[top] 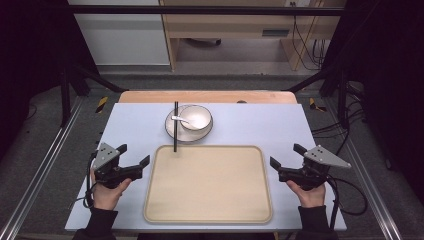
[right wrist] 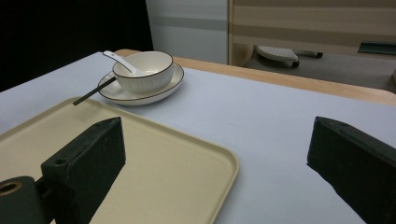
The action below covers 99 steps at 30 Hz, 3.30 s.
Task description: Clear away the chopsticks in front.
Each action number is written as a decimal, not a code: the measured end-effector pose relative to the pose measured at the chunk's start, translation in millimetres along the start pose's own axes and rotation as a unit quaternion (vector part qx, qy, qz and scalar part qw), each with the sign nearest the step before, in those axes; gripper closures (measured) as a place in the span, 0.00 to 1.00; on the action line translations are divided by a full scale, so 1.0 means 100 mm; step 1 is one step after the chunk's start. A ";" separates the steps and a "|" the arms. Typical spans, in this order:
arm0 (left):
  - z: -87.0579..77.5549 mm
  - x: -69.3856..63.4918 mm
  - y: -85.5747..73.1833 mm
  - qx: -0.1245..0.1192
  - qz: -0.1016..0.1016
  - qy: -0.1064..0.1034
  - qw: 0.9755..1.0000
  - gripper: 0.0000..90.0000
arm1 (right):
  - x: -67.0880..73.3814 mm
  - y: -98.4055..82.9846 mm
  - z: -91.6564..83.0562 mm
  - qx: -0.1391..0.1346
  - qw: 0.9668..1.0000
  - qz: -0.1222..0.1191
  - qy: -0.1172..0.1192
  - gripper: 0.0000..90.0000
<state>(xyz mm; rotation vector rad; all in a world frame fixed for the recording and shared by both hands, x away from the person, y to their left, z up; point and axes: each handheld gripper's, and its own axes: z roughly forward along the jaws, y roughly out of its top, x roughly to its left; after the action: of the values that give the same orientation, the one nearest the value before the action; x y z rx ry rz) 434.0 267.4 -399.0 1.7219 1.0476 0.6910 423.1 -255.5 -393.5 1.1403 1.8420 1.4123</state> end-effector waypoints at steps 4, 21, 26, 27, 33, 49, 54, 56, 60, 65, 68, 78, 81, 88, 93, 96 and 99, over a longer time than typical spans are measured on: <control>0.08 -0.03 0.05 0.001 -0.002 0.000 1.000 0.11 | 0.01 0.01 0.01 0.000 1.000 0.001 -0.001 0.05; 0.33 -0.13 0.34 -0.013 0.009 -0.004 1.000 0.12 | 0.08 0.04 0.01 0.002 1.000 -0.007 0.001 0.05; 0.50 -0.12 0.33 -0.010 -0.004 -0.004 1.000 0.12 | 0.07 0.05 0.00 -0.002 1.000 -0.003 0.000 0.05; 0.53 -0.12 0.33 -0.007 -0.002 -0.002 1.000 0.12 | 0.07 0.05 0.00 -0.001 1.000 0.000 -0.001 0.05; 0.67 -0.11 0.29 0.006 -0.001 -0.004 1.000 0.13 | 0.07 0.04 0.01 0.000 1.000 -0.003 -0.001 0.06; 1.17 -0.06 0.23 0.066 0.029 0.015 0.997 0.19 | 0.07 0.03 0.04 0.007 1.000 -0.005 -0.004 0.06; 1.29 -0.05 0.30 0.075 0.038 0.022 0.996 0.22 | 0.07 0.04 0.05 0.008 1.000 -0.005 -0.004 0.06; 1.37 -0.05 0.31 0.082 0.042 0.023 0.995 0.22 | 0.07 0.04 0.05 0.007 1.000 -0.005 -0.005 0.06; 1.46 -0.05 0.31 0.094 0.040 0.027 0.994 0.23 | 0.07 0.04 0.04 0.007 1.000 -0.007 -0.004 0.06; 1.59 -0.02 0.25 0.106 0.041 0.039 0.993 0.32 | 0.07 0.05 0.03 0.007 1.000 -0.003 -0.004 0.06; 1.66 0.02 0.21 0.117 0.036 0.048 0.991 0.36 | 0.06 0.05 0.03 0.008 1.000 -0.004 -0.004 0.06; 1.79 0.01 0.19 0.127 0.038 0.046 0.990 0.60 | 0.07 0.04 0.05 0.010 1.000 -0.006 -0.005 0.06; 1.83 0.01 0.18 0.134 0.037 0.046 0.989 0.65 | 0.07 0.04 0.05 0.012 1.000 -0.006 -0.005 0.06; 1.87 0.00 0.14 0.138 0.032 0.042 0.989 0.78 | 0.07 0.04 0.05 0.012 1.000 -0.006 -0.004 0.06; 1.88 -0.01 0.13 0.140 0.034 0.038 0.989 0.86 | 0.07 0.04 0.05 0.011 1.000 -0.008 -0.003 0.06; 1.88 -0.01 0.13 0.141 0.033 0.038 0.989 0.86 | 0.07 0.04 0.05 0.012 1.000 -0.007 -0.003 0.06; 1.88 0.00 0.13 0.139 0.031 0.042 0.989 0.88 | 0.07 0.04 0.05 0.011 1.000 -0.007 -0.002 0.06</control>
<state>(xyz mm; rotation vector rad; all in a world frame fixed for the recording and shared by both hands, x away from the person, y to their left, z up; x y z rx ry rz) 592.3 182.1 -456.4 1.9860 1.1990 0.6862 425.0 -246.6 -391.1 1.1384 1.8639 1.3831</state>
